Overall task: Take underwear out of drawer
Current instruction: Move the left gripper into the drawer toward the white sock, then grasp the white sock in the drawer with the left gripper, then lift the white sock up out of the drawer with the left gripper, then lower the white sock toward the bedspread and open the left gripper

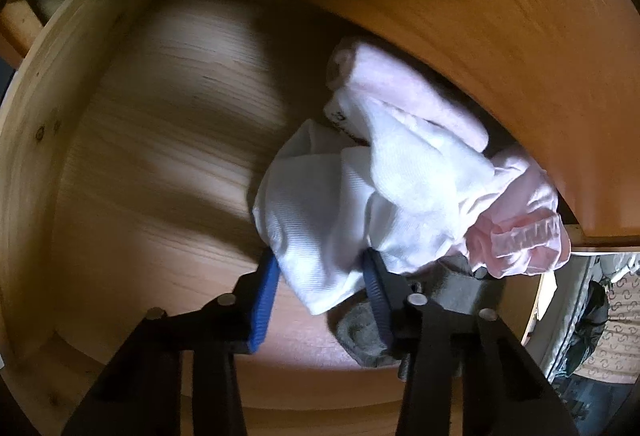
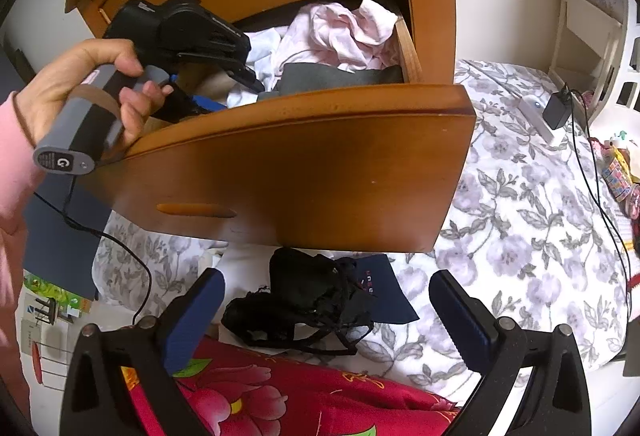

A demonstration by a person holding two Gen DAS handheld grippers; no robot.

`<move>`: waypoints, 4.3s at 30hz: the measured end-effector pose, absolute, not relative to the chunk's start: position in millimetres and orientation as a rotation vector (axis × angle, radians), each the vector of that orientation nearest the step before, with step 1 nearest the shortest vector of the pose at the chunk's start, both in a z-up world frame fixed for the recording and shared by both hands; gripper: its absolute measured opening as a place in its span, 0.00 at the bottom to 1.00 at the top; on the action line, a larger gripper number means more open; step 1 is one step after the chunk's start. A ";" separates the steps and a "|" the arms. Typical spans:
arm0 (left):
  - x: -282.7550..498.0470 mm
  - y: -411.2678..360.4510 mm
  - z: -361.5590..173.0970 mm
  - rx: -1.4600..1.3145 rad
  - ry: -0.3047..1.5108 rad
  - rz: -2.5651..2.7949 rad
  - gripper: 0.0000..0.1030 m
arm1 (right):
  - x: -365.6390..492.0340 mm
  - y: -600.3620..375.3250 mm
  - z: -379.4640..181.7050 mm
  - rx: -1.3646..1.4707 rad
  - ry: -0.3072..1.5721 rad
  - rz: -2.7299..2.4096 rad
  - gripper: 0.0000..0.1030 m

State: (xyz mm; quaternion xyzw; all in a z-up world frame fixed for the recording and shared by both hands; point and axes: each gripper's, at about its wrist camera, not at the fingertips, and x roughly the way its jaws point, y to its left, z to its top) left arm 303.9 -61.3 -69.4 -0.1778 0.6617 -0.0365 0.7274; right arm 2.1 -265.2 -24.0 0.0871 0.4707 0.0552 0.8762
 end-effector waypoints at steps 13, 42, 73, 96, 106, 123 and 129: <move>298.9 -51.9 -55.7 -0.415 1.369 -0.132 0.14 | -2.6 -268.3 -16.0 0.183 0.968 0.099 1.00; 194.2 5.6 32.9 -0.548 0.966 -0.374 0.11 | -29.1 -258.5 7.9 0.160 0.930 0.078 1.00; 51.0 56.1 186.9 -0.495 0.537 -0.539 0.11 | -48.6 -240.7 32.1 0.124 0.888 0.077 1.00; -2.1 72.5 179.2 -0.403 0.563 -0.520 0.11 | -56.7 -232.6 43.7 0.114 0.871 0.085 1.00; 21.1 45.1 103.8 -0.360 0.810 -0.508 0.11 | -57.8 -231.1 40.8 0.114 0.878 0.088 1.00; 41.8 17.4 4.1 -0.049 1.044 -0.211 0.60 | -54.0 -233.7 30.8 0.123 0.905 0.083 1.00; 45.2 14.6 -3.8 0.009 1.054 -0.152 0.77 | -52.7 -233.5 27.5 0.122 0.912 0.082 1.00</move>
